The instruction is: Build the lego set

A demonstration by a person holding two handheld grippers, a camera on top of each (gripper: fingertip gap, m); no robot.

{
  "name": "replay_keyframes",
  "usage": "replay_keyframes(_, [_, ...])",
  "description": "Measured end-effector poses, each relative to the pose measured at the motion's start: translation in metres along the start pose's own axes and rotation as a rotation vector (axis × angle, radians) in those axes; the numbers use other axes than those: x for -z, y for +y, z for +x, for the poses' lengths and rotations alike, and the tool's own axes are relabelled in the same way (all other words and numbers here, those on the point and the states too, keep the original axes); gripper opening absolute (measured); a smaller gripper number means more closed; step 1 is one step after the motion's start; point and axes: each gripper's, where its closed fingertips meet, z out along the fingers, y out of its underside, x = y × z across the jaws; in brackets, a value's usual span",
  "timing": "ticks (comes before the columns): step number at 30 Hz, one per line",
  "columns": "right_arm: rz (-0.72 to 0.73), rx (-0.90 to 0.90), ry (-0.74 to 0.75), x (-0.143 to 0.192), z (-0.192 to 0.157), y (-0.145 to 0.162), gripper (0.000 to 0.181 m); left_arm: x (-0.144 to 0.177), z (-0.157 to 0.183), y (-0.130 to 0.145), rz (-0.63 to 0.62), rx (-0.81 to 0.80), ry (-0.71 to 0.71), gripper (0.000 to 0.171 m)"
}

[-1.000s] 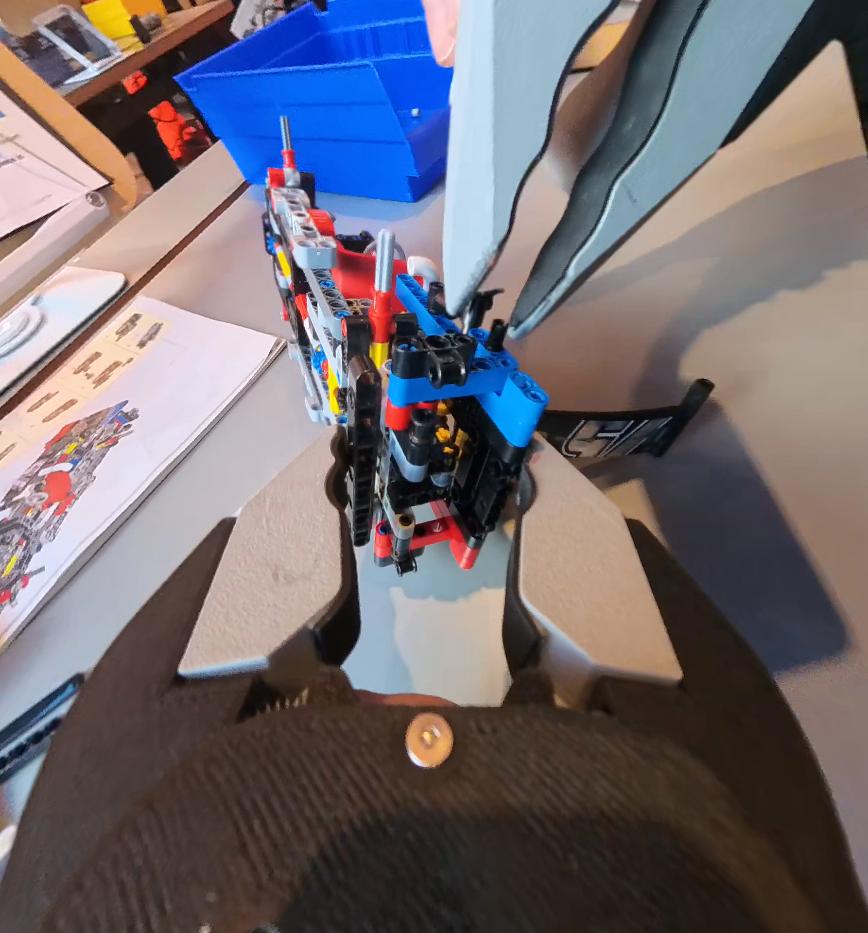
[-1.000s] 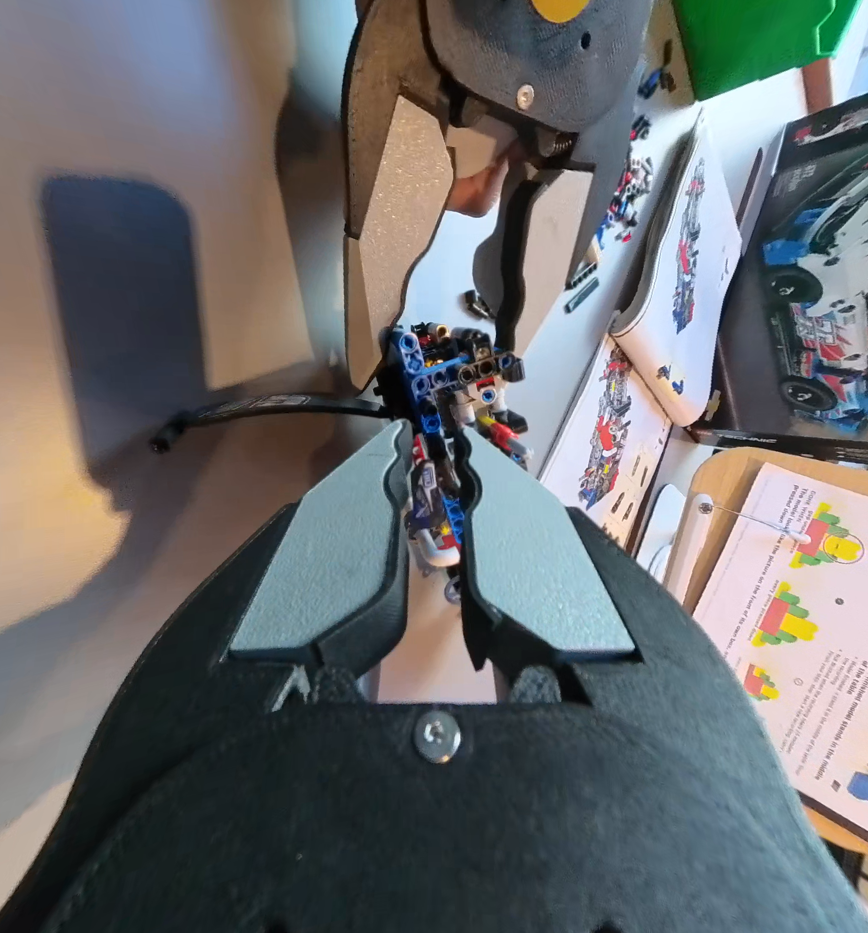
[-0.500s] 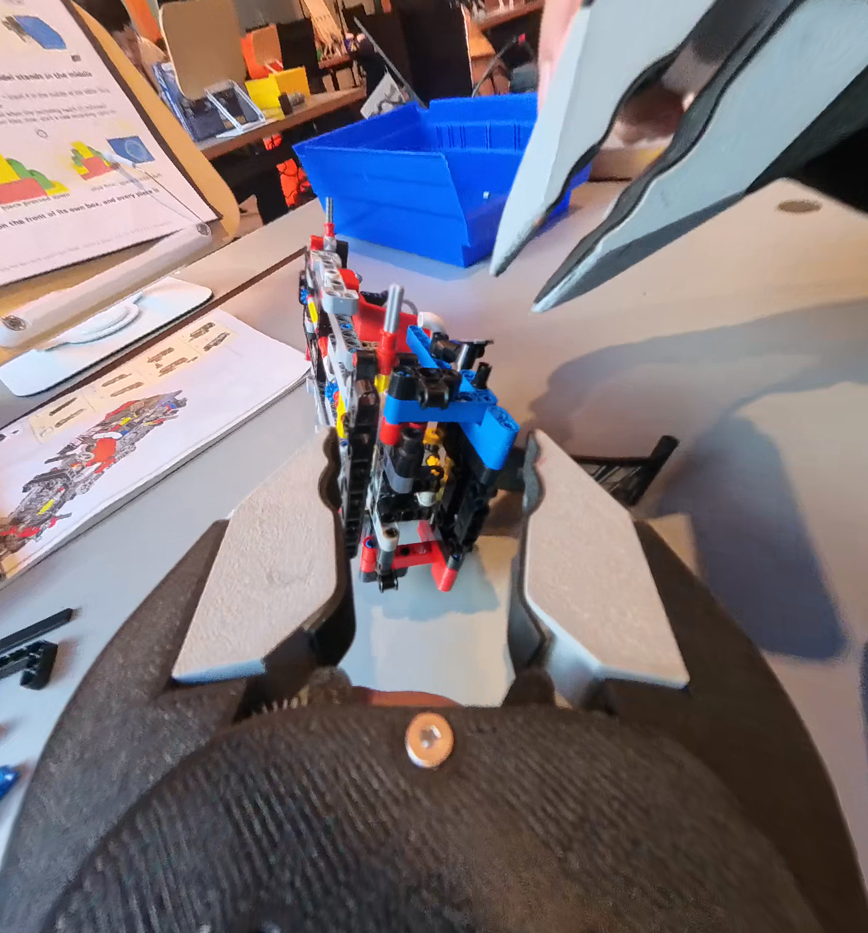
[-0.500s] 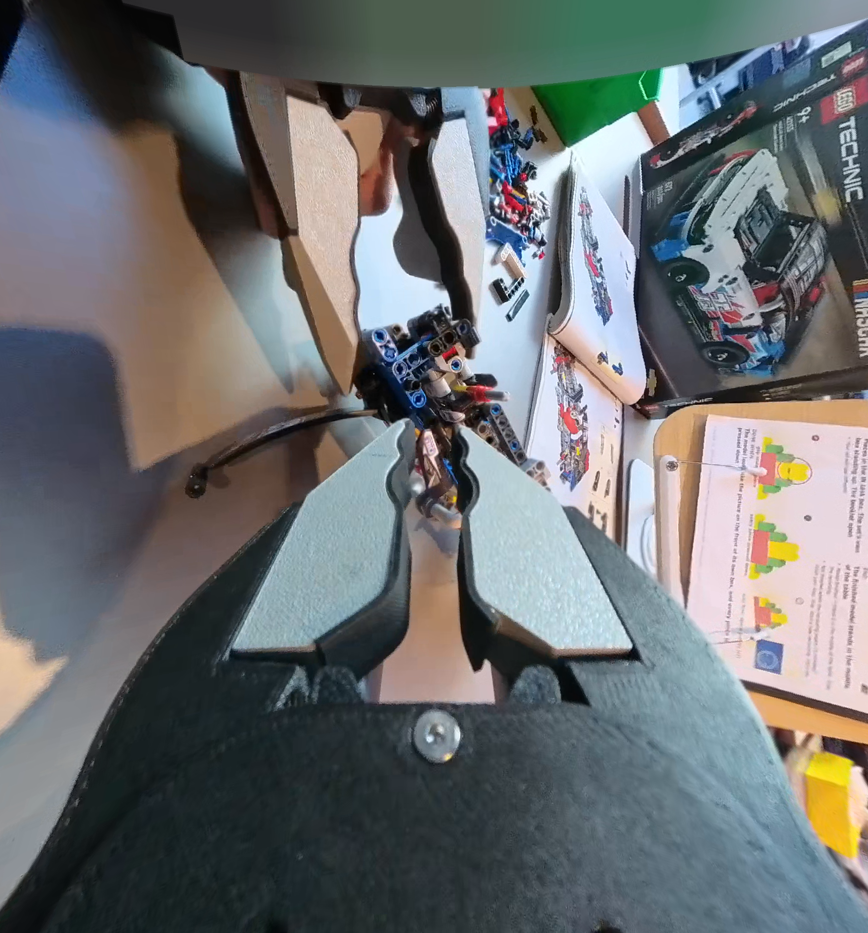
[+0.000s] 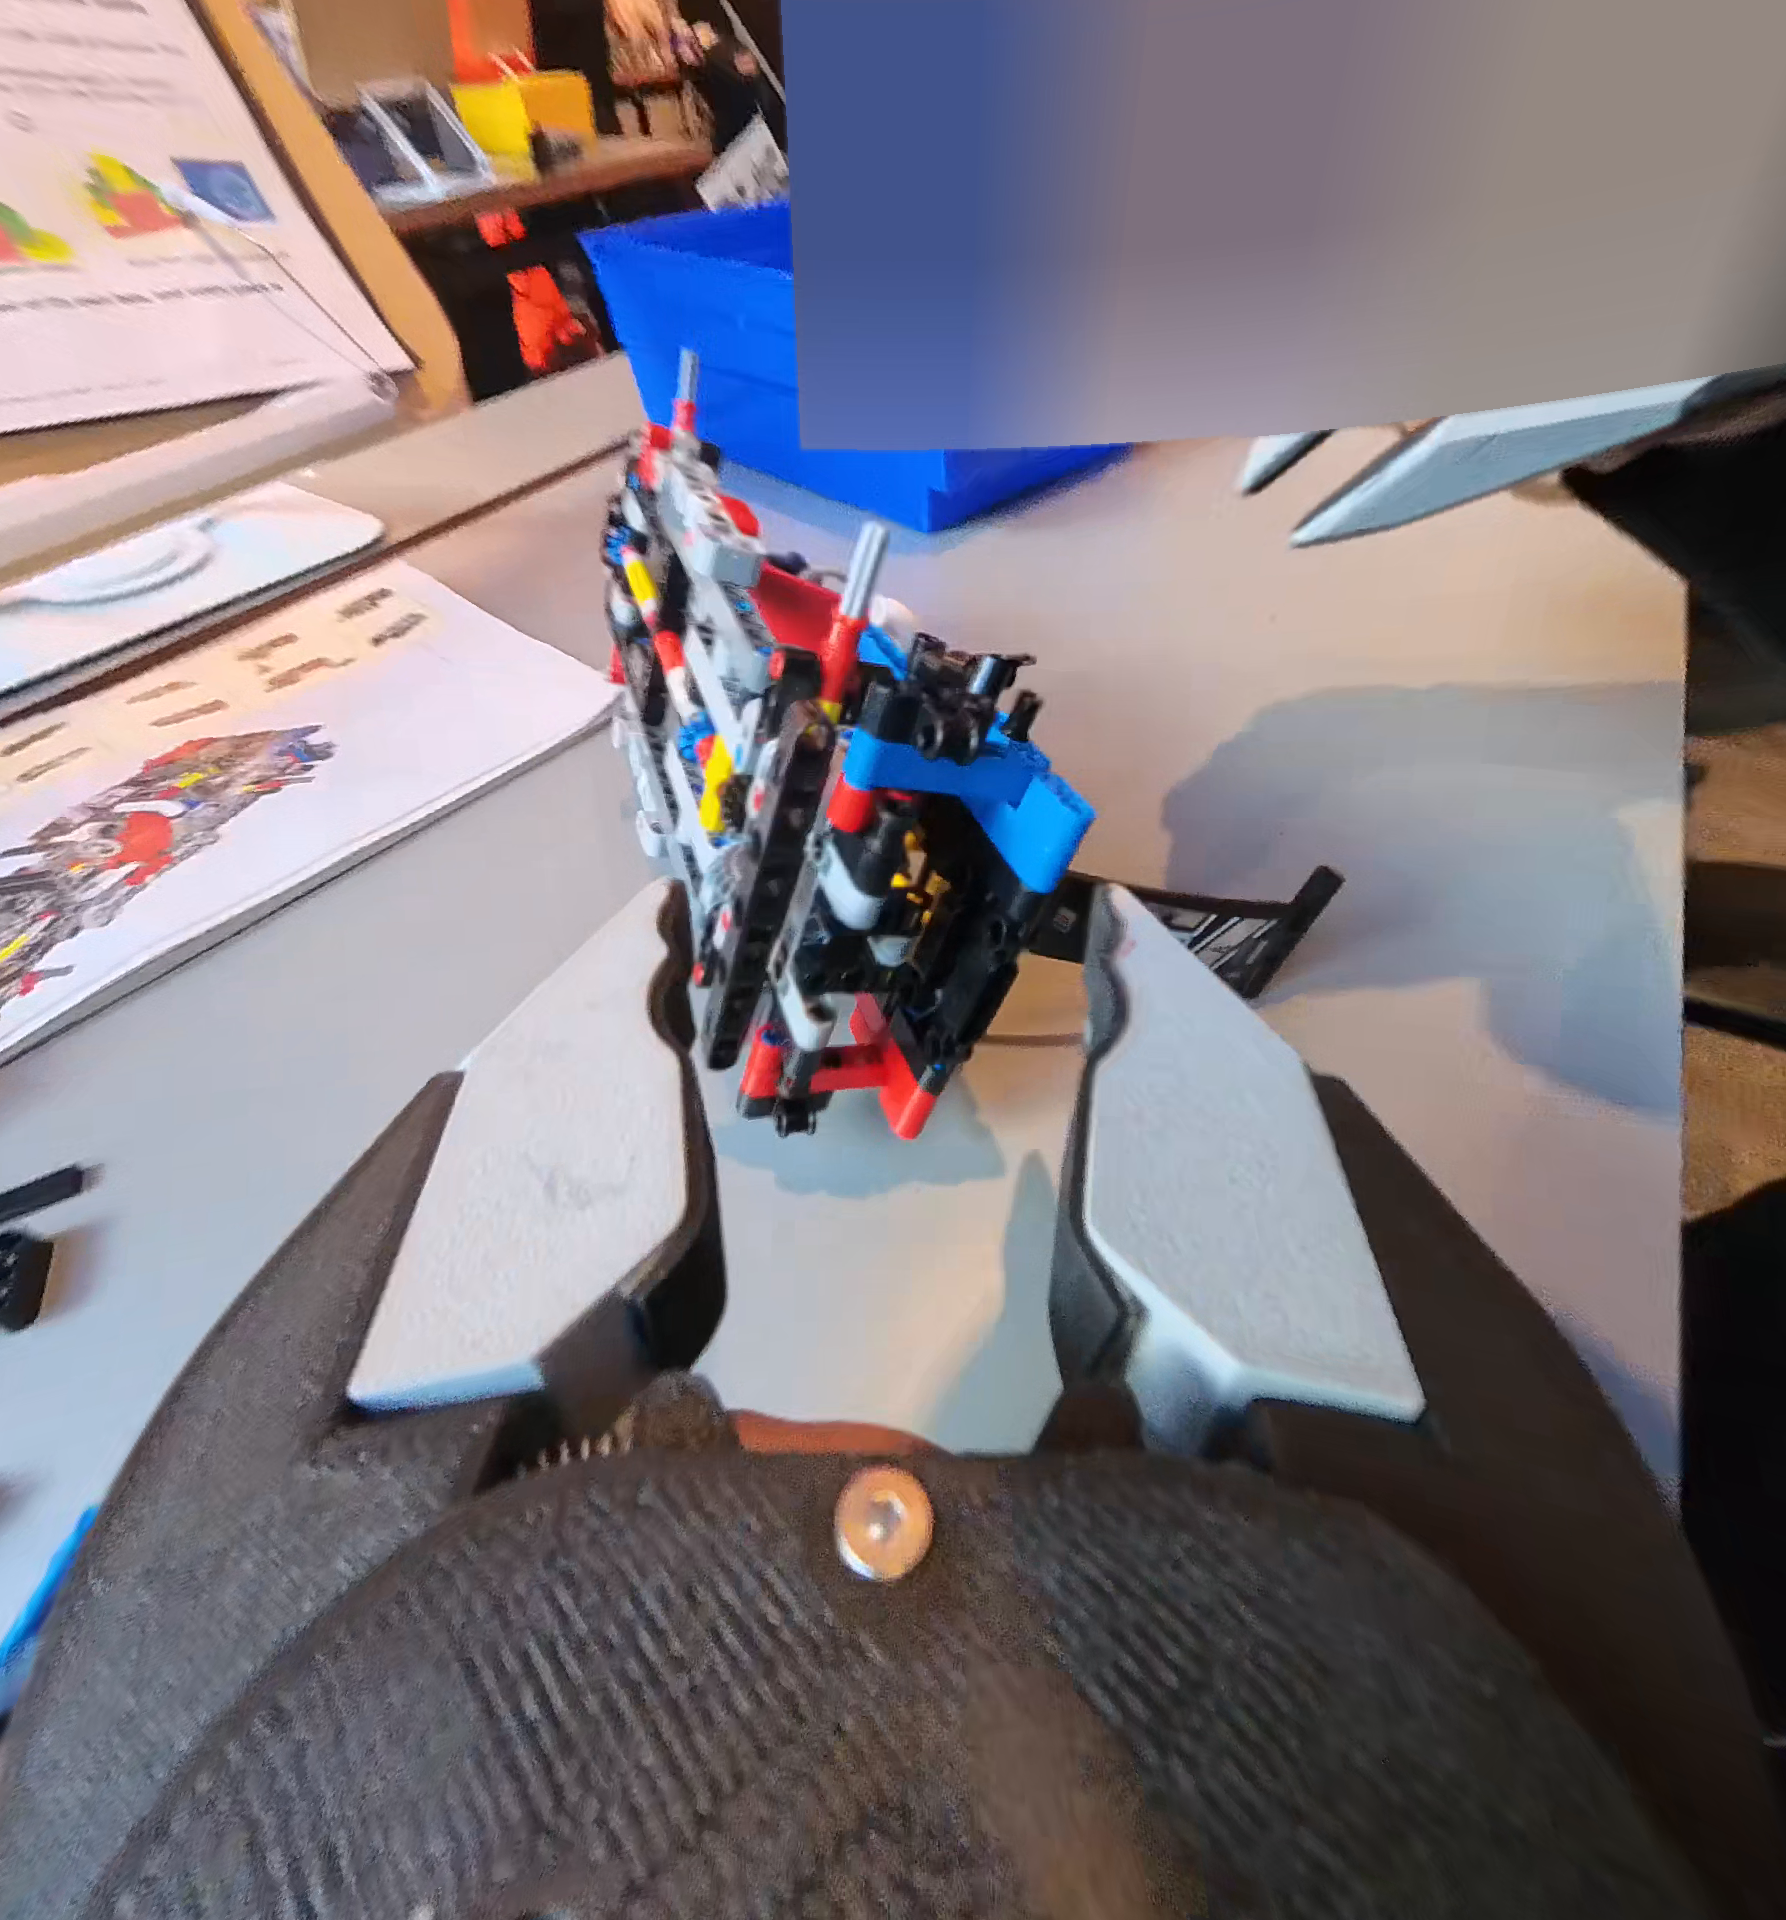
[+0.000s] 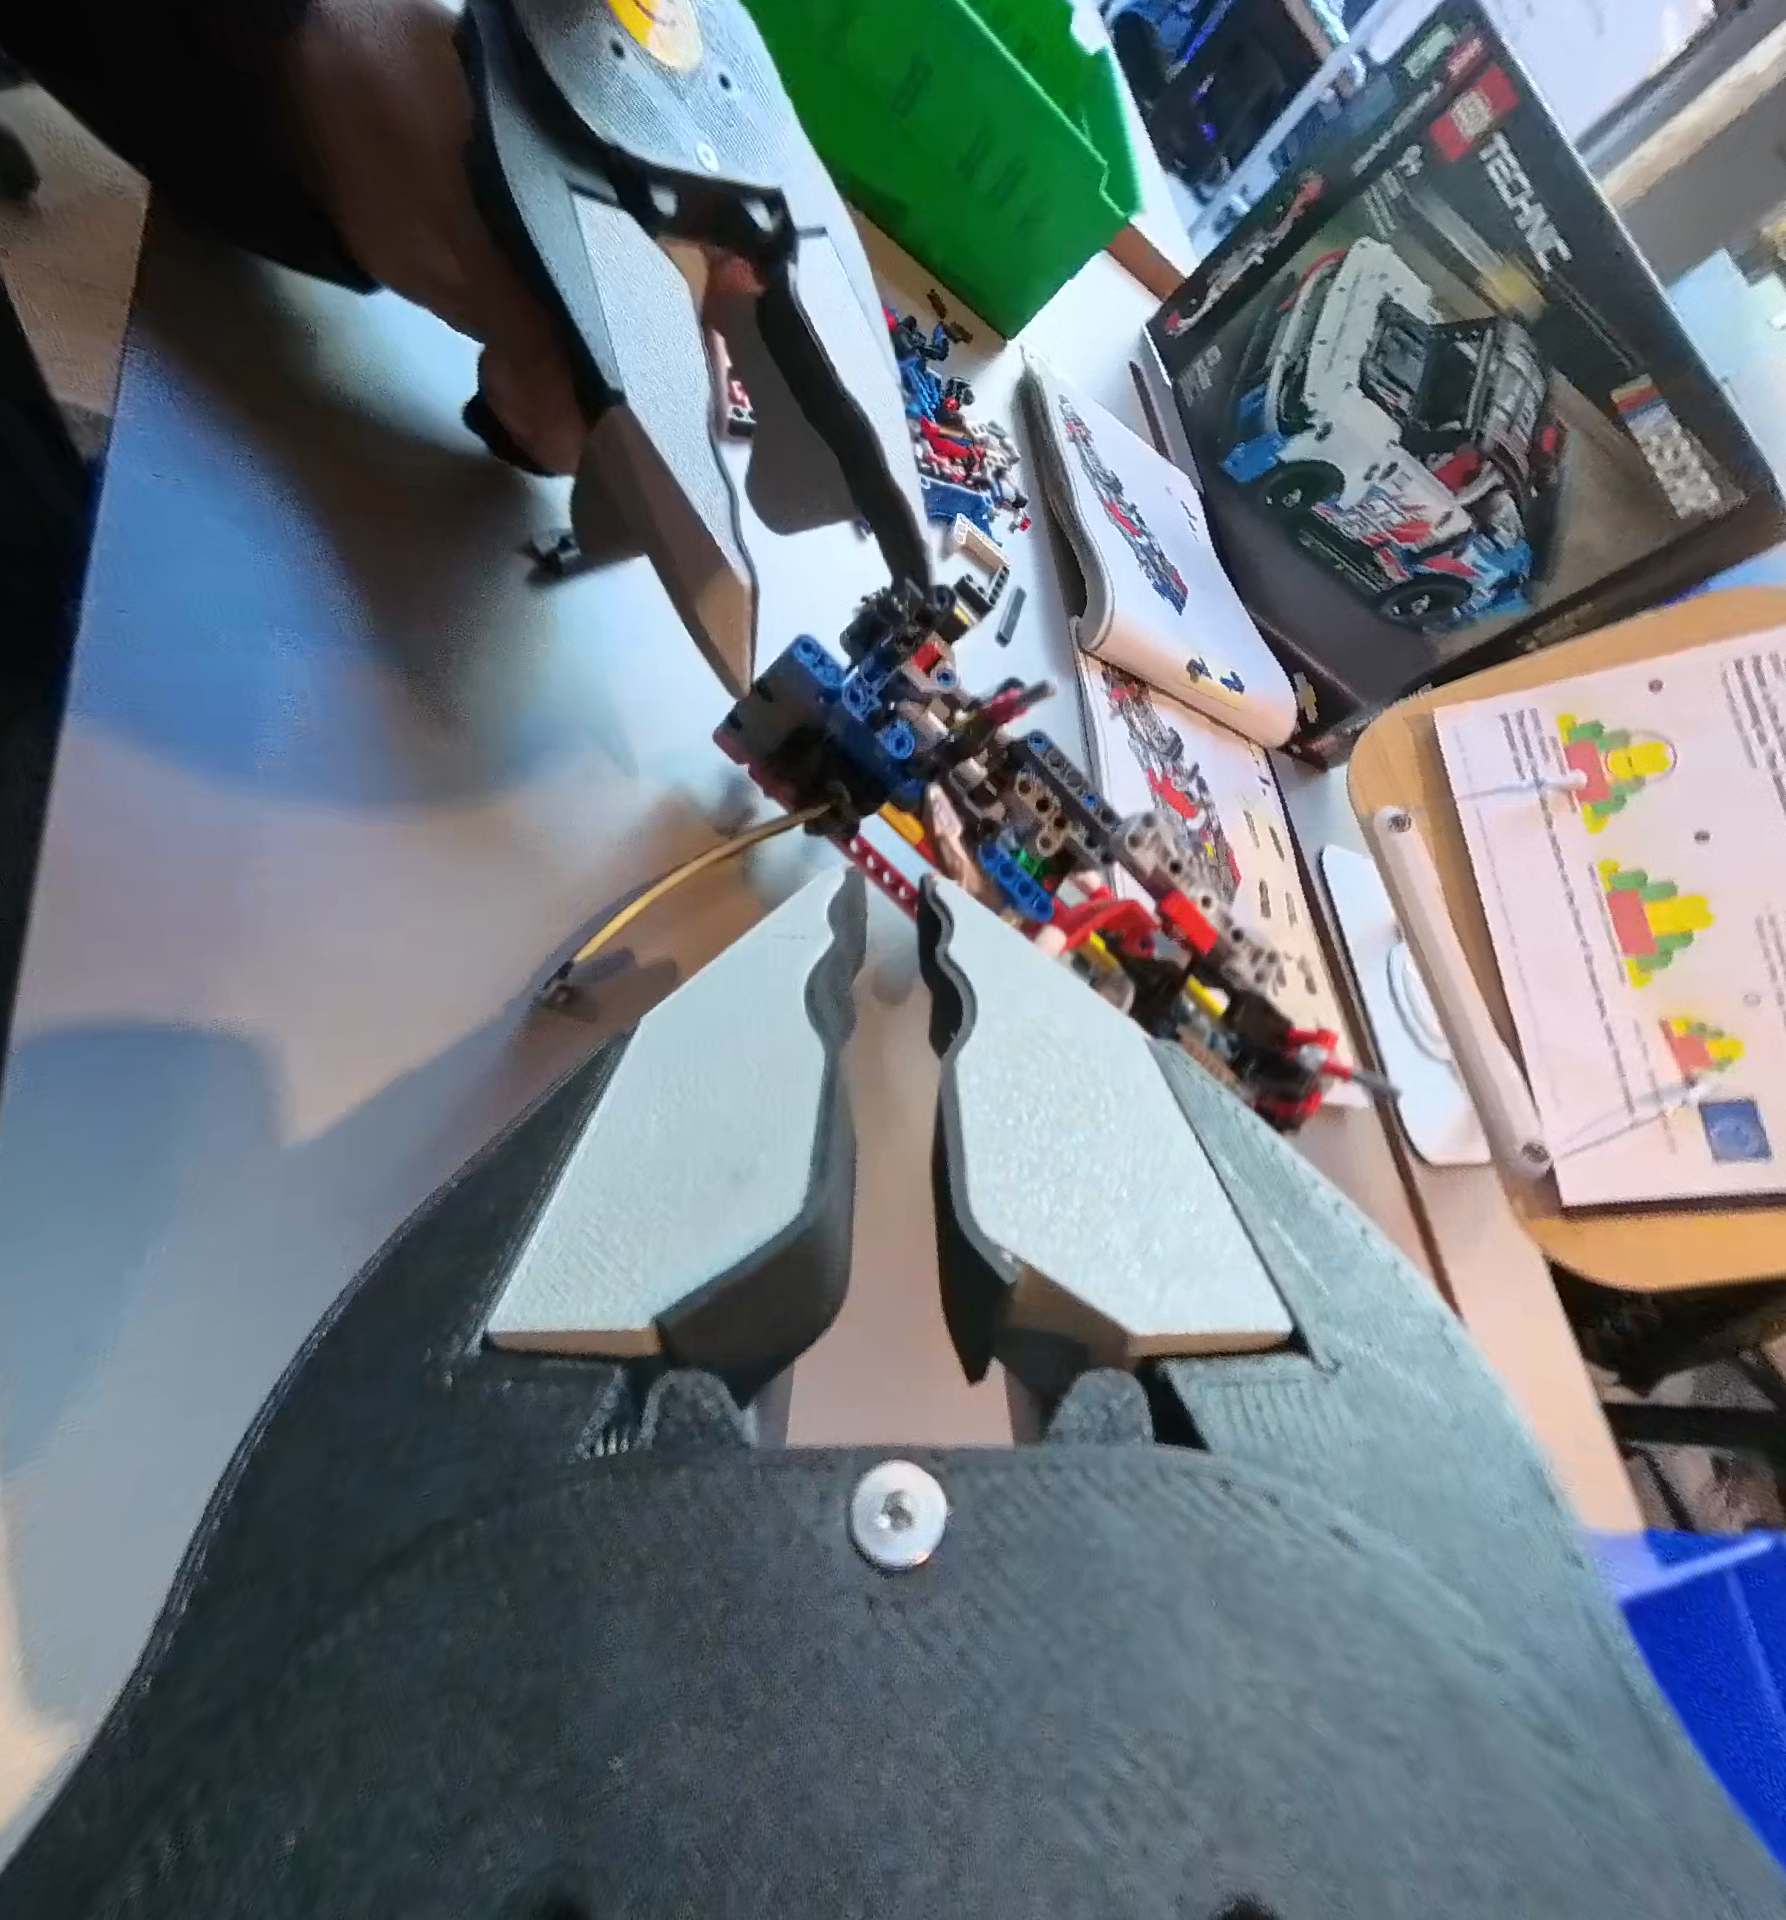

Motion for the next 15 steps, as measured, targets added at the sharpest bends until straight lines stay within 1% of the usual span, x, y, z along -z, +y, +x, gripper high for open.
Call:
replay_keyframes(2, [-0.001,-0.041,0.019,0.011,-0.005,0.009,0.007,-0.011,0.004,-0.003,-0.023,-0.028,0.035,0.077])
replay_keyframes(5, [-0.011,-0.093,0.037,0.032,-0.016,0.021,0.007,-0.022,0.007,-0.008,-0.021,-0.051,0.075,0.069])
replay_keyframes(11, [0.011,-0.130,0.086,0.080,-0.049,0.030,0.006,-0.037,0.007,-0.011,-0.030,-0.070,0.140,0.070])
replay_keyframes(13, [0.001,-0.132,0.099,0.092,-0.058,0.035,0.006,-0.041,0.011,-0.011,-0.034,-0.090,0.154,0.070])
replay_keyframes(15, [-0.013,-0.143,0.102,0.099,-0.065,0.041,0.007,-0.044,0.018,-0.013,-0.027,-0.094,0.199,0.070])
